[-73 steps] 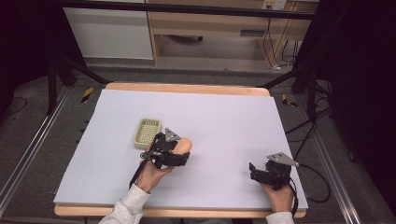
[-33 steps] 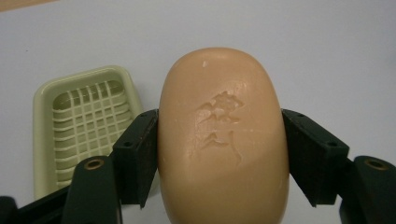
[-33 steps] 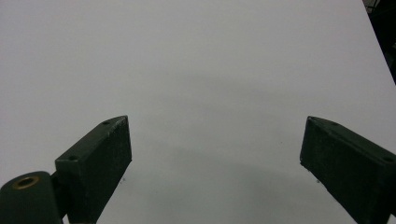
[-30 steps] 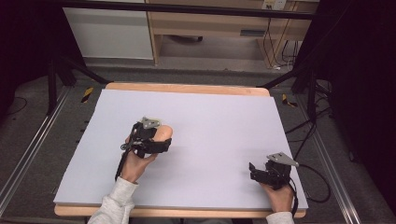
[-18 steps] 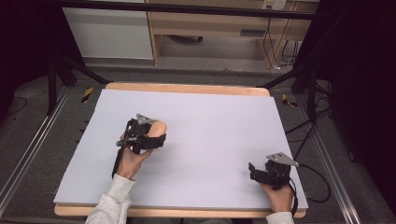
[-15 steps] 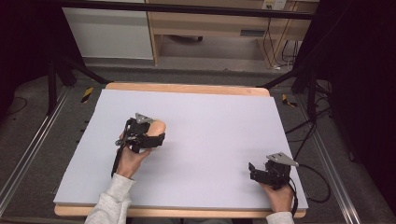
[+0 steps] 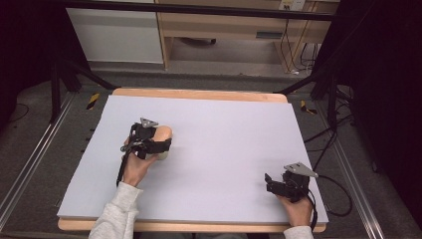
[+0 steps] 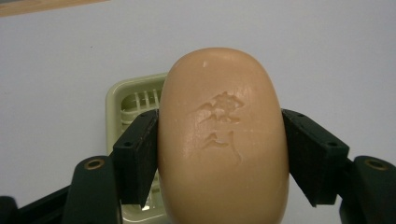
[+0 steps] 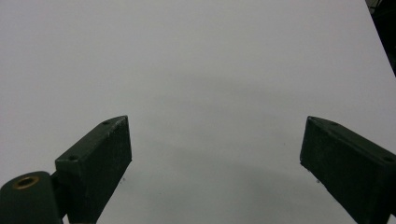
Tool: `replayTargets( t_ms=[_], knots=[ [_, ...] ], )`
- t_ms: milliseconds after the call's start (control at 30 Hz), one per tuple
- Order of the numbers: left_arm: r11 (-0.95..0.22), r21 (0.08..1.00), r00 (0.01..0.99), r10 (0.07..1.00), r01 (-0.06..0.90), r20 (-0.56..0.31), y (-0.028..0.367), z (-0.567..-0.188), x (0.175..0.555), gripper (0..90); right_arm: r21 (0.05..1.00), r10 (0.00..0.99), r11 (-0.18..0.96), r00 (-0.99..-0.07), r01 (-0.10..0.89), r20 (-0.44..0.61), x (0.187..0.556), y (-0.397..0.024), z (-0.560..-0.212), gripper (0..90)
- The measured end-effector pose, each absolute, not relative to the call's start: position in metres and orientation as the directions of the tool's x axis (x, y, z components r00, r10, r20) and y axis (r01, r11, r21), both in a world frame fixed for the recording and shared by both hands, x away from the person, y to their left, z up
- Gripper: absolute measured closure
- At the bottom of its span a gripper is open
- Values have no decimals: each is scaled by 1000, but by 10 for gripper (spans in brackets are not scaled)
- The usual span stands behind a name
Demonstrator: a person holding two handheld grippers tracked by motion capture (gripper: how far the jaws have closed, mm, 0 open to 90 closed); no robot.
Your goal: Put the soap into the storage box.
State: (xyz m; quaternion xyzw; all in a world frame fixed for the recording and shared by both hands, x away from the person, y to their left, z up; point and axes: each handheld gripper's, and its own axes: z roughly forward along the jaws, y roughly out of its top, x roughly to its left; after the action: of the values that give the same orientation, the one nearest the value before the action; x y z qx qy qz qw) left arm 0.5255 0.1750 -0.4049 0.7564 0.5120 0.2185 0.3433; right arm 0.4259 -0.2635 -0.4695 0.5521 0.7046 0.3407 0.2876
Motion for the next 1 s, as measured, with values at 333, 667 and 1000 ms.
replayTargets(
  t_ms=[333, 667, 1000],
  knots=[
    [-238, 737, 363, 932, 632, -10, 178, -410, 535, 314, 797, 974, 158, -226, 582, -28, 426, -263, -470, 92],
    [-225, 727, 343, 939, 648, -15, 182, -417, 544, 314, 797, 973, 161, -228, 582, -30, 426, -264, -470, 92],
    [-230, 717, 336, 942, 658, -5, 184, -424, 551, 314, 797, 973, 161, -227, 582, -31, 426, -263, -470, 92]
  ],
)
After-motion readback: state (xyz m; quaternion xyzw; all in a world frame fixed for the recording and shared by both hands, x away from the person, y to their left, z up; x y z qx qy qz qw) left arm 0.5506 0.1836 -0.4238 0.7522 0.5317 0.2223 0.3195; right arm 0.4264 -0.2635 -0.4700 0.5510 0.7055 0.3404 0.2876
